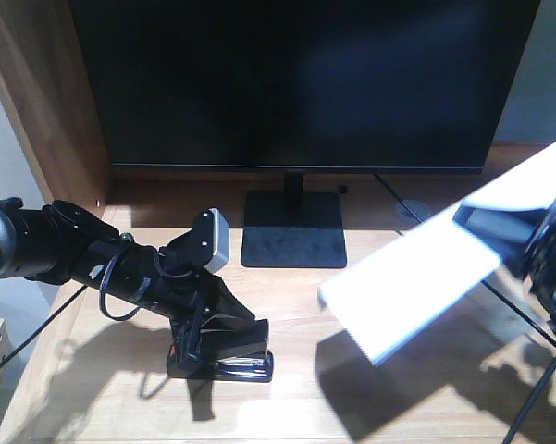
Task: Grab stapler and paper to desk for stapling
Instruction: 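Bring the white paper sheet down toward the stapler with the right gripper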
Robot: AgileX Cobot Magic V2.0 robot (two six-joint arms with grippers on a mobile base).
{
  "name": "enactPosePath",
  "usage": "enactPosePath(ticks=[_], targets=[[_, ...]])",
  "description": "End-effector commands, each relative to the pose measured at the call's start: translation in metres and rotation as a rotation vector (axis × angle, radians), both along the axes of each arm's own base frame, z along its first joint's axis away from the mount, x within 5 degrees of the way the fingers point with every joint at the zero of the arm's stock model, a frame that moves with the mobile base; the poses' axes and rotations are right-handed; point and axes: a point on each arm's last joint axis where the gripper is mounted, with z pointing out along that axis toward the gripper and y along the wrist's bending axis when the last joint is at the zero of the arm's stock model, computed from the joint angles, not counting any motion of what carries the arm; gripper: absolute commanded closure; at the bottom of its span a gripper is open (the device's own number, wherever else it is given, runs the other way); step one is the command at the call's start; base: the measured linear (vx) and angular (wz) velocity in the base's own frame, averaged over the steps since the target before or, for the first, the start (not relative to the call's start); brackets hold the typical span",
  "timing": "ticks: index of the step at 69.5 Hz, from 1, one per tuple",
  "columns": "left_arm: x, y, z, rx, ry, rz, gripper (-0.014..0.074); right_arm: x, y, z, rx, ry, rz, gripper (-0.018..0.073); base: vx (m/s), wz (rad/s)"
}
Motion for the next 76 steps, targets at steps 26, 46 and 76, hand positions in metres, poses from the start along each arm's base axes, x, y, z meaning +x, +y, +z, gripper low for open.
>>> enactPosePath(ticks=[26,46,76], targets=[[0.001,-0.005,0.026,-0.079,-0.038,0.004,0.0603,-0.017,0.026,-0.022,-0.108,0.138,0.429,0.0562,0.00,0.00],[0.001,-0.005,0.026,-0.079,-0.038,0.004,0.0603,-0.017,0.057,-0.036,-0.099,0.159,0.601,0.0562,0.00,0.00],[0.001,-0.005,0.026,-0.079,-0.038,0.004,0.0603,-0.008,0.057,-0.050,-0.258,0.171,0.490,0.0562,0.00,0.00]])
